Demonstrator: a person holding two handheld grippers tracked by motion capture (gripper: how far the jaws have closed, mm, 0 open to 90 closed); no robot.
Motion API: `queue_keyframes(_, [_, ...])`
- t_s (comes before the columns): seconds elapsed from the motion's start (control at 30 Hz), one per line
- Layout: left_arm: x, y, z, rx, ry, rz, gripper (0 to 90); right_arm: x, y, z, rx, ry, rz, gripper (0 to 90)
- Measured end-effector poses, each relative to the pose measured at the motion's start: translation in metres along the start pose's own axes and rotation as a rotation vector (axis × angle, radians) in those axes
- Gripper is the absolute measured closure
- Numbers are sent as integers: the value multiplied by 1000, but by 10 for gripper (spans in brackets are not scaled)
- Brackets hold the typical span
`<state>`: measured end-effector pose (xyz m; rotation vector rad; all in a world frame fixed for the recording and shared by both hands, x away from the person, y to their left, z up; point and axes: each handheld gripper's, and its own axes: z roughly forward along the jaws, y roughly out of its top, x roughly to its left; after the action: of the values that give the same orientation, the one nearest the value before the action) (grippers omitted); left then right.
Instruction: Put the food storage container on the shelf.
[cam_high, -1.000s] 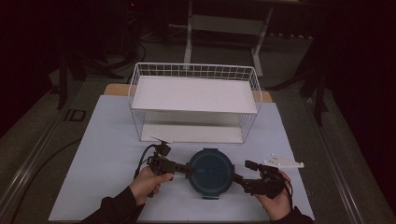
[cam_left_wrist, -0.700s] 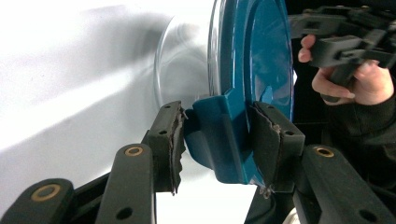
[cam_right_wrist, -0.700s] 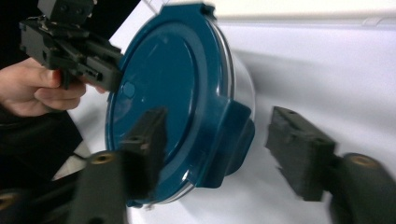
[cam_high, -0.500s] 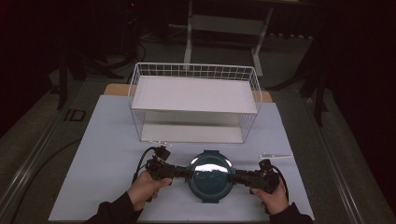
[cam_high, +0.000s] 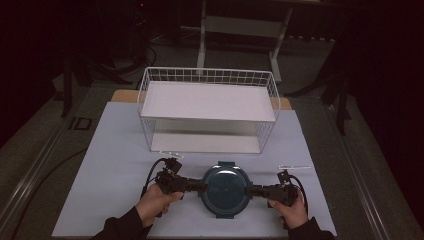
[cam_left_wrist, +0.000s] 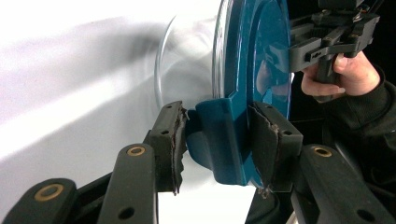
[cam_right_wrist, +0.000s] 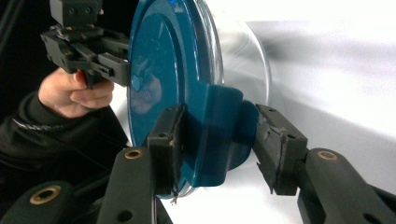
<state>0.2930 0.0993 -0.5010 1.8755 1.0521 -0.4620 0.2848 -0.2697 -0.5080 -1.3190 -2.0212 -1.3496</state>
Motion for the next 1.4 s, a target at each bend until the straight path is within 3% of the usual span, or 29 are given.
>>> queue_keyframes(0.17, [-1, -1, 0, -3, 5, 0, 567, -1, -1, 0, -1, 15, 36, 546])
queue_keyframes(0.37, [-2, -5, 0, -27, 14, -33, 566, 4, -2, 1, -2, 12, 29, 556])
queue_keyframes(0.47, [-5, -6, -1, -33, 22, -21, 567, 4, -3, 0, -5, 19, 32, 559])
queue_keyframes(0.77, [-7, -6, -6, -59, 31, 9, 569, 10, -1, 0, -11, 8, -19, 561])
queue_keyframes(0.9, [-11, -1, -15, -79, 40, 45, 569, 17, 5, -1, -26, 6, -57, 561])
queue_keyframes(1.1, [-9, 13, -34, -151, 75, 97, 568, 26, 30, 7, -58, 11, -126, 561])
queue_keyframes(1.4, [3, 31, -45, -206, 106, 119, 568, 25, 62, 20, -90, 10, -193, 560])
